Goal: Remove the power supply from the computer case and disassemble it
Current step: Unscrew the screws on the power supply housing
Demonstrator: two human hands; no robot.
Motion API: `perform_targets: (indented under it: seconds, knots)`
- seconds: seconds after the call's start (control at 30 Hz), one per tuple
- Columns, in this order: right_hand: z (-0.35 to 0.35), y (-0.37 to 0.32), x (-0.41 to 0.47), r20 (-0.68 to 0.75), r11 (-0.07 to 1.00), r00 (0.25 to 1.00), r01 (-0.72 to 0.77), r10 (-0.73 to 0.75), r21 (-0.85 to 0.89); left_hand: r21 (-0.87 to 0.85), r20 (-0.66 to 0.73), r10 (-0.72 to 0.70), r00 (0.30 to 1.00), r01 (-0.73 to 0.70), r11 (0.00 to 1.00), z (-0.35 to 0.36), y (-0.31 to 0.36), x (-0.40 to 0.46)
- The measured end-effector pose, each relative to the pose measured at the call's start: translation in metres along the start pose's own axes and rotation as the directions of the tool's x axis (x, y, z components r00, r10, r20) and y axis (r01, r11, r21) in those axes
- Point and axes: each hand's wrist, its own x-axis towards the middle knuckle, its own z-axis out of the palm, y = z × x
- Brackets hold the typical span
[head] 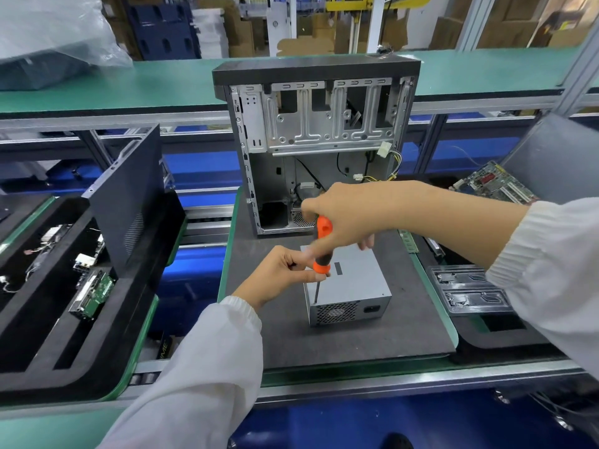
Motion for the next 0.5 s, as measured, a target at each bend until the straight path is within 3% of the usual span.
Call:
perform_targets:
  seconds: [0.1, 0.23, 0.4, 0.5]
  knots:
    - [0.0071, -0.0042, 0.0085, -0.111, 0.975, 0.991, -0.092, 0.071, -0.2, 0.062, -0.019, -0.009, 1.0, 0.01, 0.998, 0.0028, 0.0035, 0.0033]
    - [0.0022, 0.0001, 0.008, -0.002, 0.943, 0.996, 0.088, -0.093, -0.322, 0.049, 0.06, -0.054, 0.997, 0.051, 0.998, -0.0007, 0.0037, 0.0023]
    - [0.0012, 0.0028, 0.0044, 0.026, 0.933, 0.972, 0.232, -0.234, -0.276, 0.026, 0.061, -0.012, 0.998, 0.01, 1.0, -0.001, 0.0018, -0.001]
    - [0.0026, 0.0042, 0.0035, -0.039, 0.977, 0.992, 0.115, -0.124, -0.177, 0.011, -0.004, -0.02, 1.0, 0.02, 1.0, 0.001, -0.0017, 0.001]
